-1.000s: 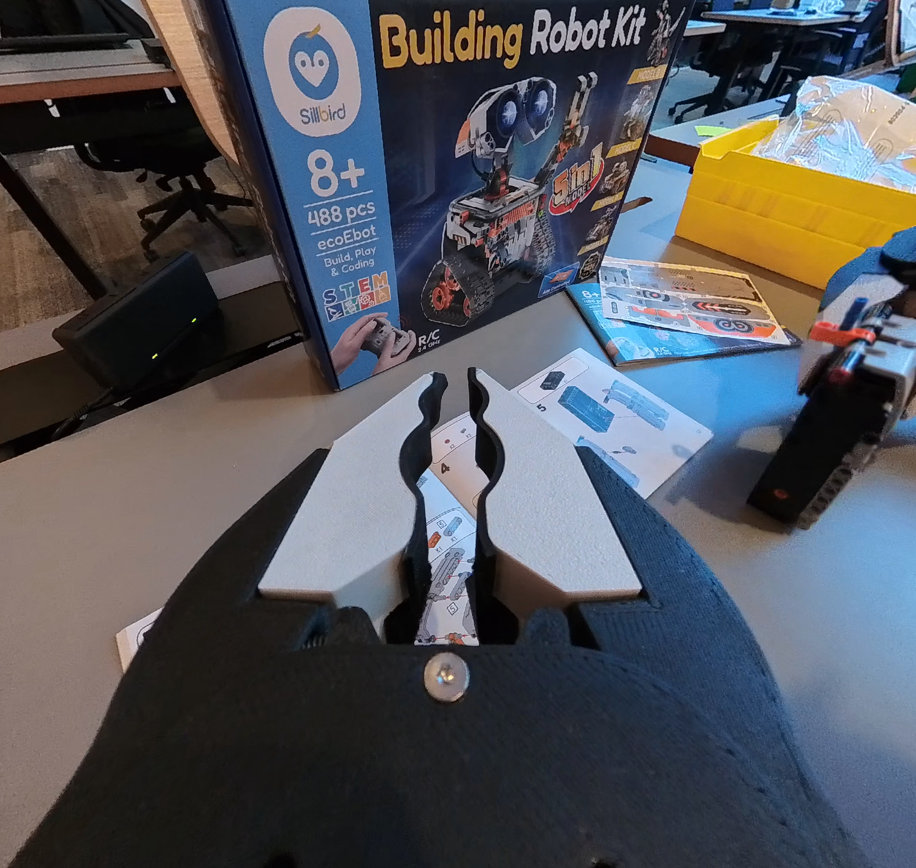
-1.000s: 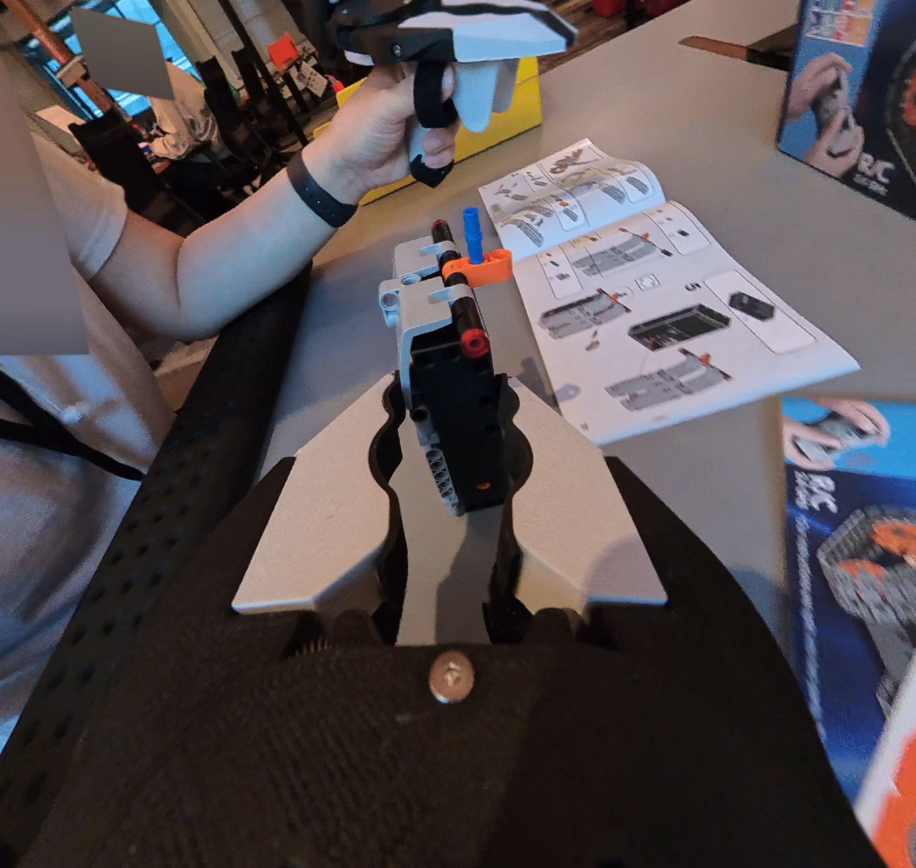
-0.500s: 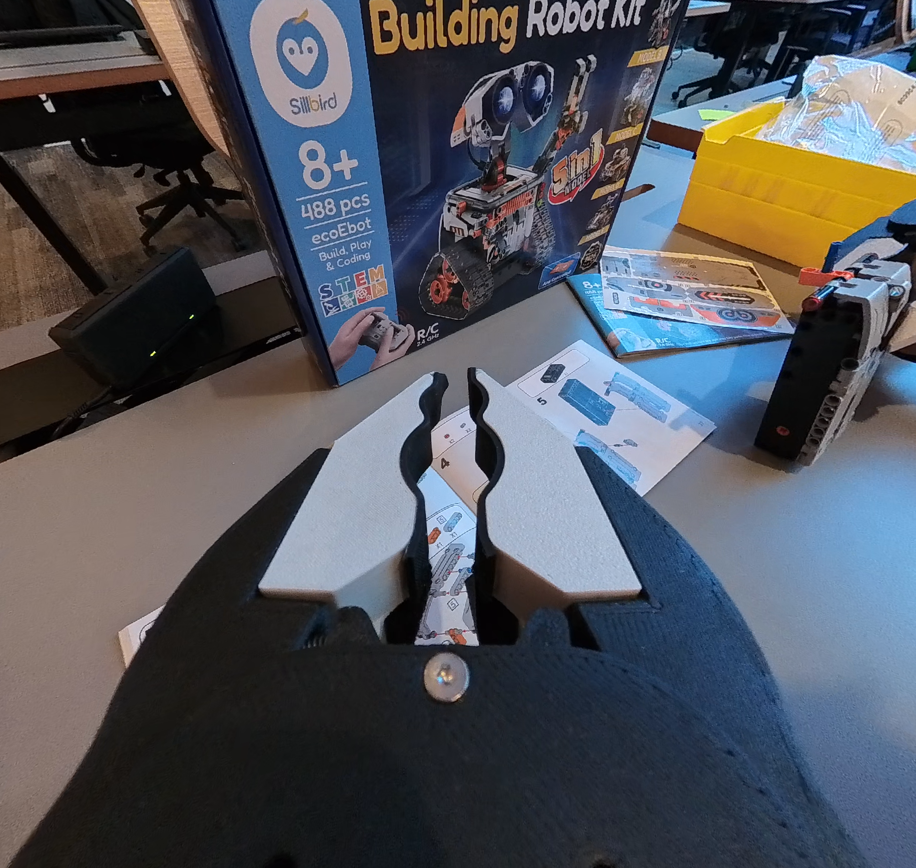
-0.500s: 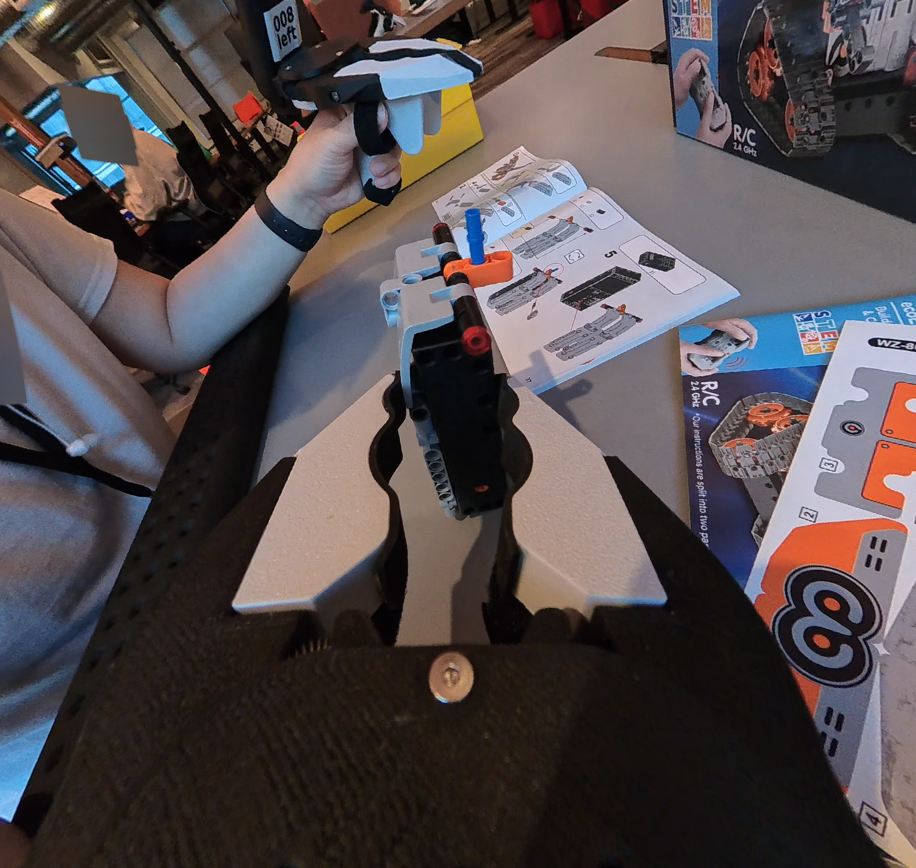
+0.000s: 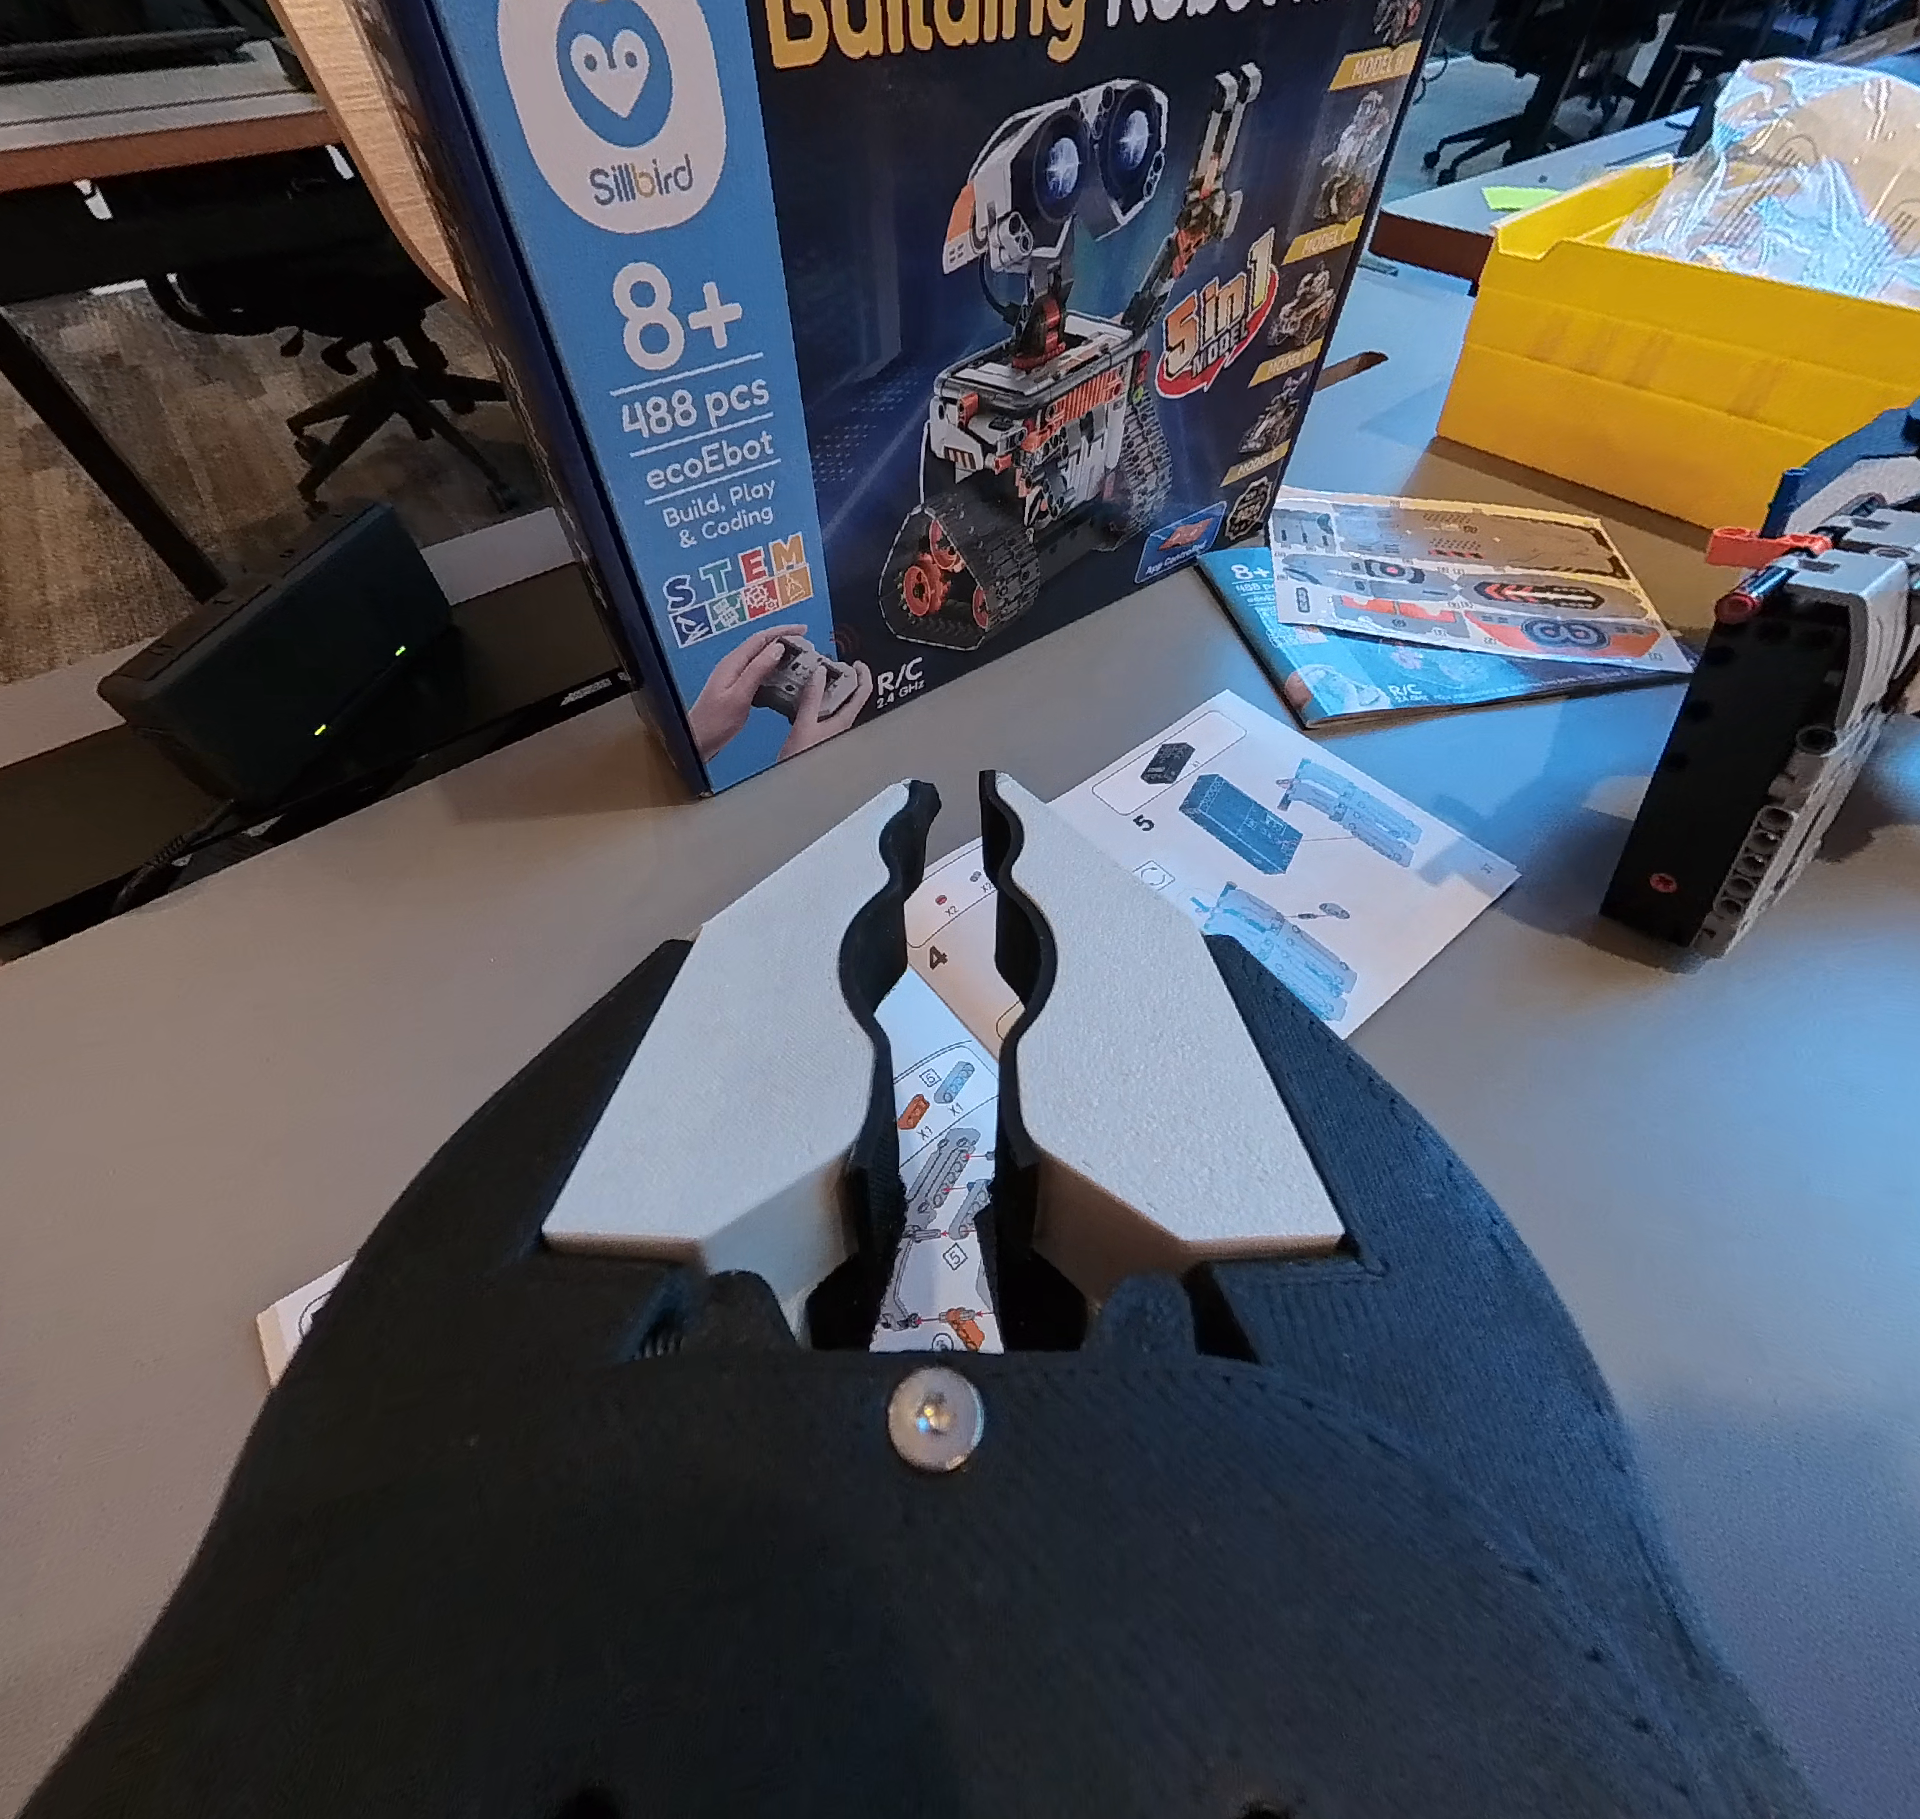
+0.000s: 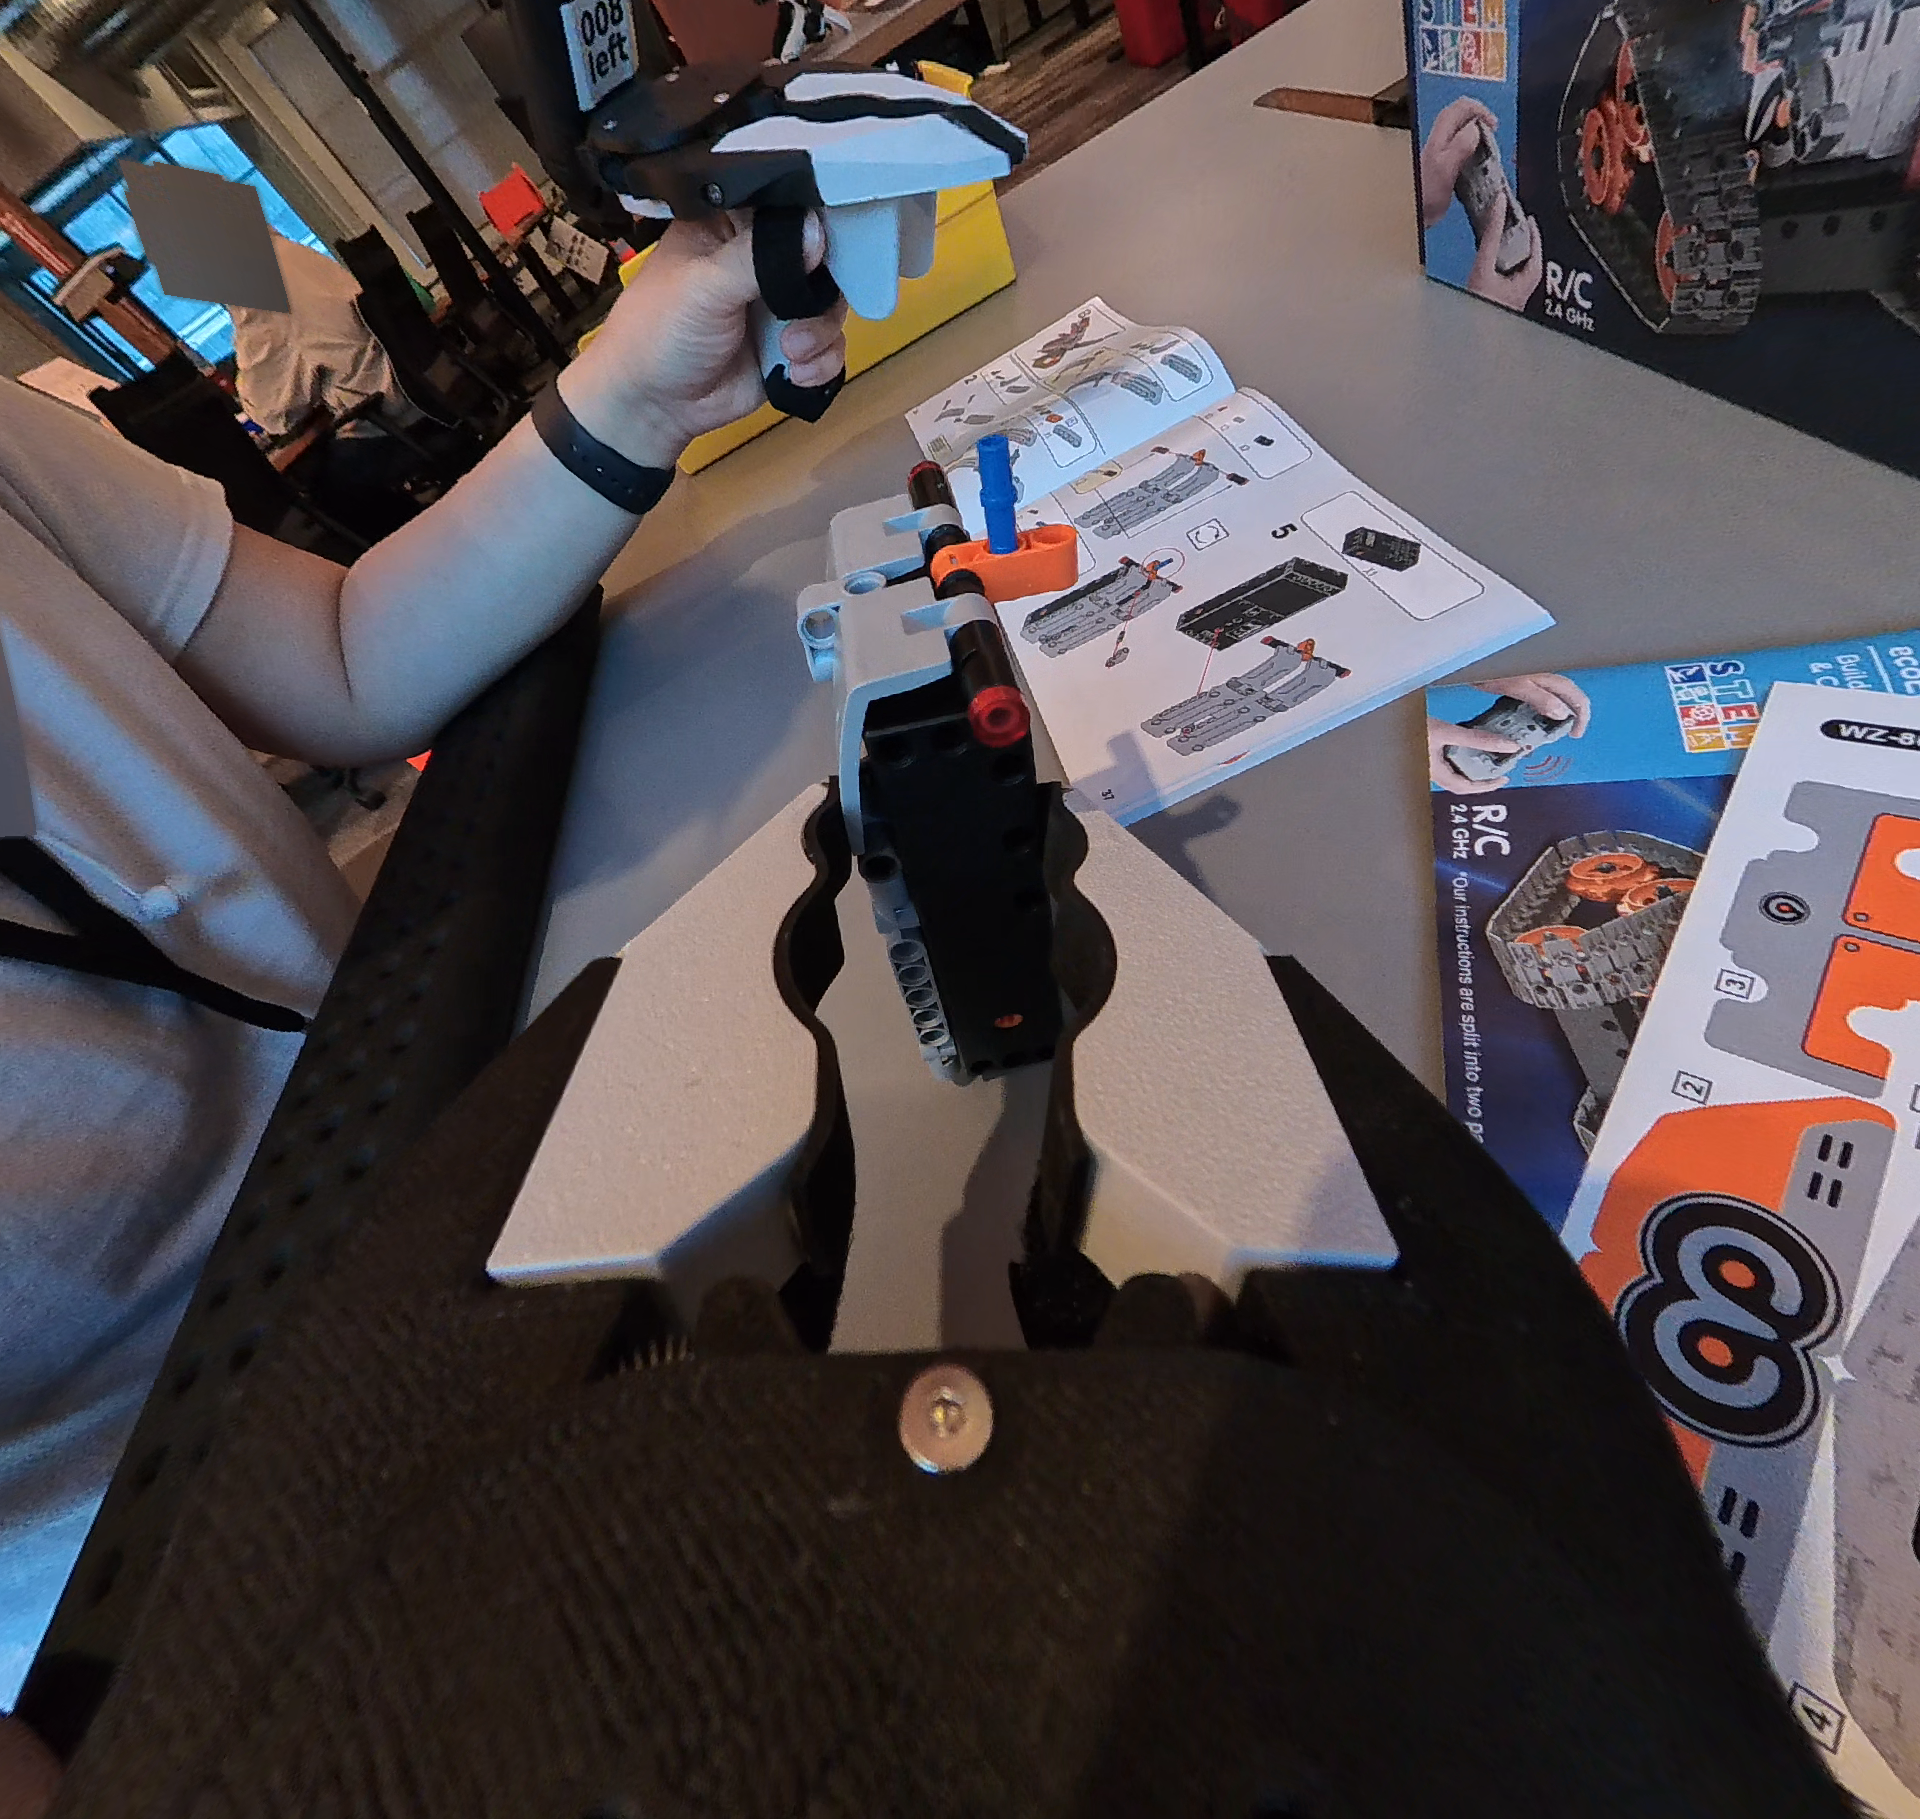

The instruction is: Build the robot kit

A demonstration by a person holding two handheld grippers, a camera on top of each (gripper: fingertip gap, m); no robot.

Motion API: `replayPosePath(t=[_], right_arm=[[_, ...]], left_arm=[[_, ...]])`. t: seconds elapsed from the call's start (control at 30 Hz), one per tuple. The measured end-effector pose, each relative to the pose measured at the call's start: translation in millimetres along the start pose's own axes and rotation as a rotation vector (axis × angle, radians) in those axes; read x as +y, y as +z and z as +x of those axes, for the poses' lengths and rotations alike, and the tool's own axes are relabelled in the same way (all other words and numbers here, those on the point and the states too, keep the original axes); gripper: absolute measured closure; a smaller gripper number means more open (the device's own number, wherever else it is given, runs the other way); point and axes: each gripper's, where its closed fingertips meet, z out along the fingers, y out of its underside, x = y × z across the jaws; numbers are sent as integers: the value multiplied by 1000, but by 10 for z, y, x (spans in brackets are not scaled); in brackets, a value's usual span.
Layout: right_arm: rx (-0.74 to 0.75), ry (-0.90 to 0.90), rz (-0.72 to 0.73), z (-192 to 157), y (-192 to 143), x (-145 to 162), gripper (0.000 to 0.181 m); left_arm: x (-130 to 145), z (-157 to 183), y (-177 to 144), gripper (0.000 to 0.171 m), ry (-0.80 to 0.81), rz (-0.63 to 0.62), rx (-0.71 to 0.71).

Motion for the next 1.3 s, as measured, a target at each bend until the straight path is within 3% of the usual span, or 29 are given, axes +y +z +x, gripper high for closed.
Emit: replayPosePath(t=[1.3], right_arm=[[2,-45,-7,-22,20,3,145]], left_arm=[[-7,-31,-19,164,7,0,-13]])
